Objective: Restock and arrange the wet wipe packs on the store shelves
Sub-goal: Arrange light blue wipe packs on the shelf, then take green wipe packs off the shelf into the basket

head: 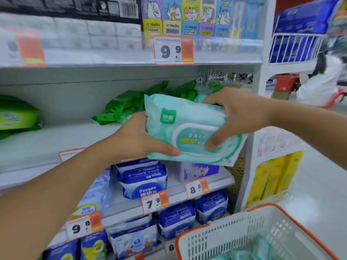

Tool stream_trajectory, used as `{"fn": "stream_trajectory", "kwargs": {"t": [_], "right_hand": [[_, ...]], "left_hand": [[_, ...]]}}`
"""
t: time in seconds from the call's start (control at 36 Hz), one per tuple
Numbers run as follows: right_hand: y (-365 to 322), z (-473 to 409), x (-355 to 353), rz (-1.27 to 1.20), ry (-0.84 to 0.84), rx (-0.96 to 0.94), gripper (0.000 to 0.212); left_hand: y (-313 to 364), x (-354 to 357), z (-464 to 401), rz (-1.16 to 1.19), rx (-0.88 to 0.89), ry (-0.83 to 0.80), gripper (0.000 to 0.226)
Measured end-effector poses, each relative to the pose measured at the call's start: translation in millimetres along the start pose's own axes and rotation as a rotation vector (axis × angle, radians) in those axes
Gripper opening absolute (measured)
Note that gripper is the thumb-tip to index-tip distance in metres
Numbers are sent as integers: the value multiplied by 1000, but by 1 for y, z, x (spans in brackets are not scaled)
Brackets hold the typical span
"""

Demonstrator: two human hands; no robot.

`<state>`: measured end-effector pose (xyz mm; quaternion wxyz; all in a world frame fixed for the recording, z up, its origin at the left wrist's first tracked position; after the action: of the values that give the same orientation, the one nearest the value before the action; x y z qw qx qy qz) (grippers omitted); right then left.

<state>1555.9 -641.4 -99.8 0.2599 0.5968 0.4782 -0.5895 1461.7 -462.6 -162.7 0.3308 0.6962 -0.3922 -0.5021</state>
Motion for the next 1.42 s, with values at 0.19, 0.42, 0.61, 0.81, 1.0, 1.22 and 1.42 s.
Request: {"fn": "stream_trajectory", "kwargs": {"t": [0.19, 0.42, 0.61, 0.81, 1.0, 1.22, 1.42], "right_hand": [[31, 26, 49, -279, -371, 99, 46], [90, 69, 72, -440, -639, 253, 57], [148, 48, 68, -291, -362, 479, 24], [152, -43, 17, -135, 250, 510, 79], [213, -107, 28, -223, 326, 792, 92], [264, -144, 33, -158, 419, 875, 30], [185, -133, 26, -709, 543, 436, 12]], "left_hand": [[-25, 52, 38, 32, -246, -206, 44], [-33, 110, 32, -131, -394, -505, 43], [-14, 70, -33, -735, -109, -217, 41], [-19, 3, -92, -963, -227, 21, 53], [-81, -4, -99, -1068, -537, -231, 67], [-95, -20, -126, -988, -579, -297, 72], [-92, -35, -131, -544, -512, -108, 119]]}}
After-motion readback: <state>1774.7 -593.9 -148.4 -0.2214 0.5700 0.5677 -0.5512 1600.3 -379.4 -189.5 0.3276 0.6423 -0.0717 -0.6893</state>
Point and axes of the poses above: each hand's wrist, its own z-axis away from the middle knuckle, its own x-axis out of the palm, y = z × x, the point moved 5 cm from there along -z, towards the middle knuckle
